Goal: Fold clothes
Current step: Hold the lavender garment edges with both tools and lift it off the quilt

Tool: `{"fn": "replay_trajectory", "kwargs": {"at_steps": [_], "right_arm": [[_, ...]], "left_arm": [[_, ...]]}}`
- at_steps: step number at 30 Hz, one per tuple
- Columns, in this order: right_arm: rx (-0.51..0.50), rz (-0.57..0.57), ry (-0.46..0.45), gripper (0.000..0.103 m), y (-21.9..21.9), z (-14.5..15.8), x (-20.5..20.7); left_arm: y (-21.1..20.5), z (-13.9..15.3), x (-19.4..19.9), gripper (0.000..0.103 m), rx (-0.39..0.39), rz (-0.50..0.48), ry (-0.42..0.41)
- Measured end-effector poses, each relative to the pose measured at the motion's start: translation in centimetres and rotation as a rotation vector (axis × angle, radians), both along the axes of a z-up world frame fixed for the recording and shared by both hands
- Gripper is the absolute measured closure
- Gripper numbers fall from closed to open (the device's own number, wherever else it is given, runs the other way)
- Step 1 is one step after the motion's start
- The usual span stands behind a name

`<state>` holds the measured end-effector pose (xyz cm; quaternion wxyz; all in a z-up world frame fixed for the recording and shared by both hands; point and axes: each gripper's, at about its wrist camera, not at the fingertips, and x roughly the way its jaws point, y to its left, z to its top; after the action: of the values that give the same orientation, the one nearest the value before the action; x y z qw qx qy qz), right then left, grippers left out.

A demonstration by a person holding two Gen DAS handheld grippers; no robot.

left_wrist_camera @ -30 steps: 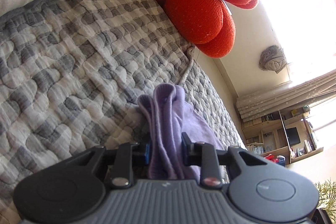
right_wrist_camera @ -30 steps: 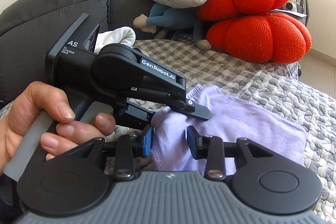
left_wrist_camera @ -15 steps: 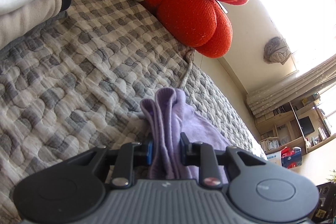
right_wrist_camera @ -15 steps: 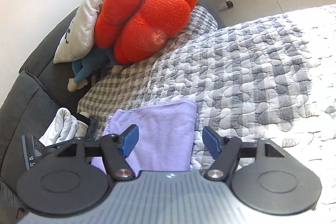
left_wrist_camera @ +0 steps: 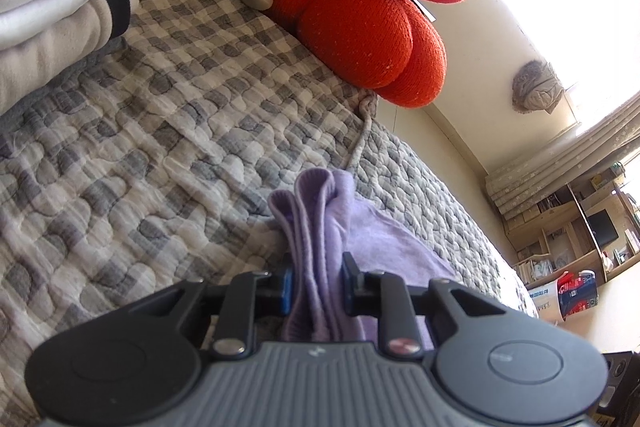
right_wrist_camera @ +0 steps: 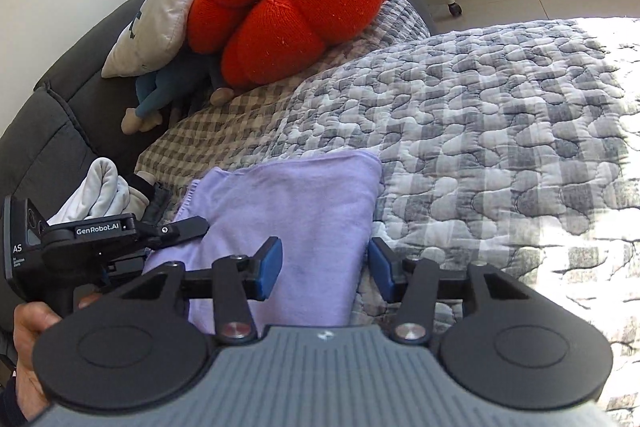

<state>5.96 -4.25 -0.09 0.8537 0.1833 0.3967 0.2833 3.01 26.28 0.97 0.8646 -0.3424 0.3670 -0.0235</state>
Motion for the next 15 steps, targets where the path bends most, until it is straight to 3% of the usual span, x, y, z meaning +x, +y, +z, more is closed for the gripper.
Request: {"fn": "replay_trajectory", "kwargs": {"at_steps": [6, 15], "right_arm": [[0.007, 0.021, -0.03, 0.05, 0.4, -0.3, -0.2], [0.034, 0.026, -0.045, 0.05, 0.7, -0.8, -0.1]], "left_arm": [[-1.0, 0.6, 0.1, 0.08, 0.119, -0.008, 0.008], [-2.0, 1.2, 0.1, 0.08, 0.23, -0.016, 0.002]]}}
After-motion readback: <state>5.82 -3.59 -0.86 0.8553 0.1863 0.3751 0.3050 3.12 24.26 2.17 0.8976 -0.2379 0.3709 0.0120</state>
